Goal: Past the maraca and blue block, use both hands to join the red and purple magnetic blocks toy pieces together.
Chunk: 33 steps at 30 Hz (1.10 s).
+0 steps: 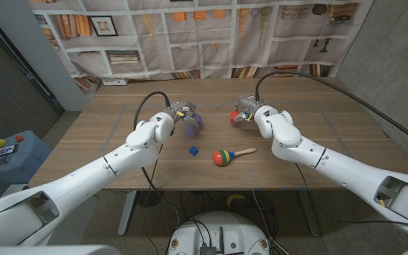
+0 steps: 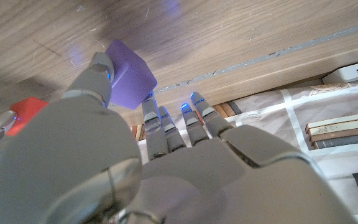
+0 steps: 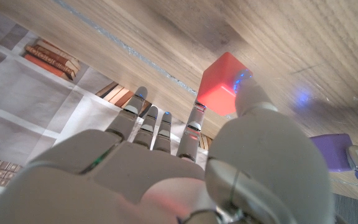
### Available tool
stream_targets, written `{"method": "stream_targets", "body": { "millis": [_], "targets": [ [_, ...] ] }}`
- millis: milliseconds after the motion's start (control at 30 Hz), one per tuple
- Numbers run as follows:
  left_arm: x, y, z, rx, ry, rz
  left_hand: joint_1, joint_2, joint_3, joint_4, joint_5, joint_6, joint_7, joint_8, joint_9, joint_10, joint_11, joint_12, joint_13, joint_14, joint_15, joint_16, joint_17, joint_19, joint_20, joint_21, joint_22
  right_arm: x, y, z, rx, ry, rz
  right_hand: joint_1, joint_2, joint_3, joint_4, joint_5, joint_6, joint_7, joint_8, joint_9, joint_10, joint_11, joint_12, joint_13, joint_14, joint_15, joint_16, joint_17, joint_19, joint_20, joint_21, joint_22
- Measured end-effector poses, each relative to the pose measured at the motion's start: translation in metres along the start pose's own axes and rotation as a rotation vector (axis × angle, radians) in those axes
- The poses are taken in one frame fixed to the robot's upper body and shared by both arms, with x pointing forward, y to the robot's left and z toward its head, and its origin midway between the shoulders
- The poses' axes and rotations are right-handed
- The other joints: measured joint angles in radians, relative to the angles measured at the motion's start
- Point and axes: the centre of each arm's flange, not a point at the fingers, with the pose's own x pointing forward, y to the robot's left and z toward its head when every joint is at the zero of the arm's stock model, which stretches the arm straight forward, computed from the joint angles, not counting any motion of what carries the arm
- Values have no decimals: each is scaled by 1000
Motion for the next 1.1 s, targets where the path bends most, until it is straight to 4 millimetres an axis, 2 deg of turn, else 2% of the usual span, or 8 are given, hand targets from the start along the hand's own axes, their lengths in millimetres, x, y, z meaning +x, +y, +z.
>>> {"method": "stream_targets", "body": {
  "millis": [133, 233, 633, 1100],
  "targets": [
    [0, 0, 2, -18, 3, 16, 0, 0, -3, 3, 0, 0, 0, 0, 0, 0, 0, 0, 0, 0, 0, 0, 0, 0, 0, 0, 0, -5, -3, 4, -26, 8, -27, 0, 0, 0, 0, 0, 0, 0, 0, 0, 0, 0, 0, 0, 0, 0, 6, 4, 7, -7, 0, 0],
    [0, -1, 4, -28, 5, 23, 0, 0, -3, 3, 0, 0, 0, -3, -1, 4, 4, 0, 0, 0, 0, 0, 0, 0, 0, 0, 0, -8, -4, 7, -44, 13, -42, 0, 0, -1, -1, 0, 0, 0, 1, -4, 5, 5, 0, -5, 0, 0, 6, 5, 7, -7, 0, 0],
    [-2, -7, 13, -60, -7, 30, 8, 5, -6, 0, 0, 0, 0, -10, -1, 4, 4, 0, 0, 0, 0, 0, 0, 0, 0, 0, 0, -17, -8, 19, -117, 15, -90, 0, 0, -1, -1, 0, 0, 0, 1, -4, 11, 0, 0, -5, 0, 0, 6, 5, 7, -7, 0, 0],
    [-1, -4, 24, -64, -31, 32, 5, 8, -9, 3, 9, 0, 0, -10, 0, 4, 4, 0, 0, 0, 0, 0, 0, 0, 0, 0, 0, -24, -11, 34, -196, -10, -120, 0, 0, -4, -4, 4, 0, 0, 2, -10, 11, 0, -8, -4, 0, 0, 6, 9, 7, -7, -5, 0]
  ]
}}
